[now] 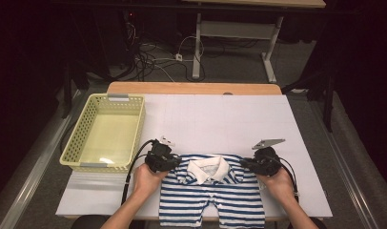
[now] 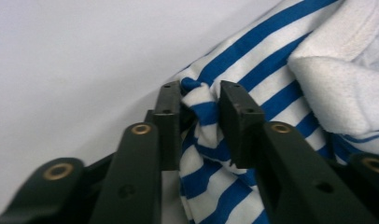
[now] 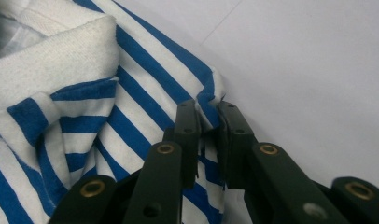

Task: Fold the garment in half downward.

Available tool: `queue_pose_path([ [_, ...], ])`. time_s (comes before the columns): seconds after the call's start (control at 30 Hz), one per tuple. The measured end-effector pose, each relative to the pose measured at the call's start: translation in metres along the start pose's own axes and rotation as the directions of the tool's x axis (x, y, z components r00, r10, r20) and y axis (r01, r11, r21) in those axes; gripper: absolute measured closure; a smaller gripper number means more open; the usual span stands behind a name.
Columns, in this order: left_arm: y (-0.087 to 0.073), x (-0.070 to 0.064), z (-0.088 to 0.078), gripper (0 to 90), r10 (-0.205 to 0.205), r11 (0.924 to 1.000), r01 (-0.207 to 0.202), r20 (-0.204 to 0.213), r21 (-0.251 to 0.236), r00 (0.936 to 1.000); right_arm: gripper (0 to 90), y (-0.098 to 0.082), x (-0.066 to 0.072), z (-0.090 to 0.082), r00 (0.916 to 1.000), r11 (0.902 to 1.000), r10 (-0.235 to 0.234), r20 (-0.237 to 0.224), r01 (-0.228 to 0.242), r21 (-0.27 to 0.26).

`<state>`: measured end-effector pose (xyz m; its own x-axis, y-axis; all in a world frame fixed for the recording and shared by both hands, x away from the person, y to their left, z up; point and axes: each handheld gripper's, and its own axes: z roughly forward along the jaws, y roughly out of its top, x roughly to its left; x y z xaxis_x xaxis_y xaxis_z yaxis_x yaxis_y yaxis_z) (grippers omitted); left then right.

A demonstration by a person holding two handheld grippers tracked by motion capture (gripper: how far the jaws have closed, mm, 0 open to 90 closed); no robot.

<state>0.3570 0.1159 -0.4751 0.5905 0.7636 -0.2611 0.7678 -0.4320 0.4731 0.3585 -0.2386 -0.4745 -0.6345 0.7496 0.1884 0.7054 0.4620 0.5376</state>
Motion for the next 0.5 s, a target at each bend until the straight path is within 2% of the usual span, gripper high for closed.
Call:
queue_pose_path([
  [0.07,0.0,0.0,0.0,75.3,-0.002,1.0,0.002,0.021,0.007,0.9998,82.5,0.001,0.001,0.0,0.9999,0.9999,-0.011,0.004,0.01,0.004],
  [0.2,0.002,-0.001,-0.002,79.5,0.007,0.9999,-0.007,0.021,0.015,0.9998,83.9,0.002,0.003,-0.001,0.9994,0.9995,-0.03,0.016,0.03,0.007],
  [0.37,0.009,-0.01,-0.01,80.6,0.056,0.9983,-0.056,0.006,-0.014,0.9984,84.3,0.003,0.004,-0.004,0.9989,0.9992,-0.041,0.023,0.041,0.004],
  [0.5,0.013,-0.016,-0.015,80.7,0.089,0.9957,-0.089,-0.007,-0.025,0.996,84.5,0.006,0.004,-0.011,0.9987,0.9988,-0.044,0.024,0.045,-0.019],
])
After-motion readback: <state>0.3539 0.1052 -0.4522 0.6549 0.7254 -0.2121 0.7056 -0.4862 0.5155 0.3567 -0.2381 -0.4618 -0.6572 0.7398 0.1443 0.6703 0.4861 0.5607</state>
